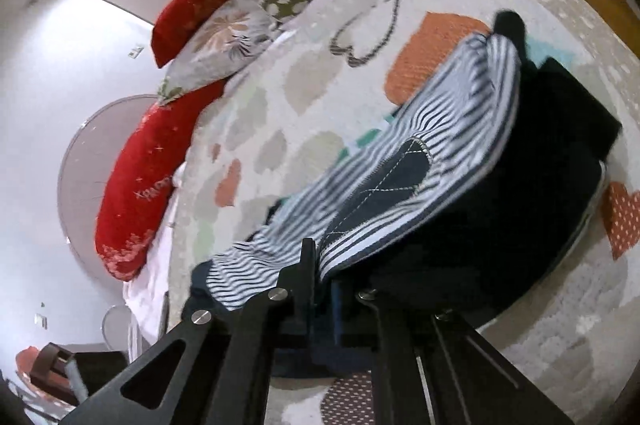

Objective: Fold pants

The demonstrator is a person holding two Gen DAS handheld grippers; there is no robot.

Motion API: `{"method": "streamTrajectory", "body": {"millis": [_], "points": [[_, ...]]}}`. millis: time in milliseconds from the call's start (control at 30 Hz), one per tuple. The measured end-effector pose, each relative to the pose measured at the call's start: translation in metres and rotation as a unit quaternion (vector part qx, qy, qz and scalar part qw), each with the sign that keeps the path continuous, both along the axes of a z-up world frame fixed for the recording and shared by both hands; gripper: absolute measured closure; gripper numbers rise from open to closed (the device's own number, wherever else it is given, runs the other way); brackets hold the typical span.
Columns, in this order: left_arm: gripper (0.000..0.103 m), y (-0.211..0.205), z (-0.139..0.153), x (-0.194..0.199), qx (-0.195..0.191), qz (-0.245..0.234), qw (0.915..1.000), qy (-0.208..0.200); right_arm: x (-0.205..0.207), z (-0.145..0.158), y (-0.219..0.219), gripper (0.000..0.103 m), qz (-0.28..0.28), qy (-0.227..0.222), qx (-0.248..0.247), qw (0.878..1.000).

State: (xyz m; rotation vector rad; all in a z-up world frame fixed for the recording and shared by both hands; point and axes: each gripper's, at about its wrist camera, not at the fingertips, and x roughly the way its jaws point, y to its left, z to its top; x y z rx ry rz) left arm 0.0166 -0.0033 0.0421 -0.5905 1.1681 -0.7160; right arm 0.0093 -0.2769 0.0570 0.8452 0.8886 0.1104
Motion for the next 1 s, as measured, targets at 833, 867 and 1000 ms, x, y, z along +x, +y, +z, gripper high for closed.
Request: {"method": "streamTrajectory", "body": {"millis": [833, 867, 1000], "points": [[0.028, 0.008, 0.003, 0.199, 0.083, 0.089, 0.9925, 0.011, 0.119, 0.027, 0.001, 0.072, 0.017, 0.002, -0.091, 0.996], [0.027, 0.012, 0.0, 0.212, 0.067, 0.083, 0.9939, 0.026, 0.129, 0.025, -0.001, 0.062, 0.012, 0.008, -0.105, 0.994], [0.027, 0.038, -0.001, 0.228, 0.018, 0.104, 0.9933, 0.047, 0.15, 0.032, -0.026, 0.046, -0.014, 0.002, -0.124, 0.992]]}}
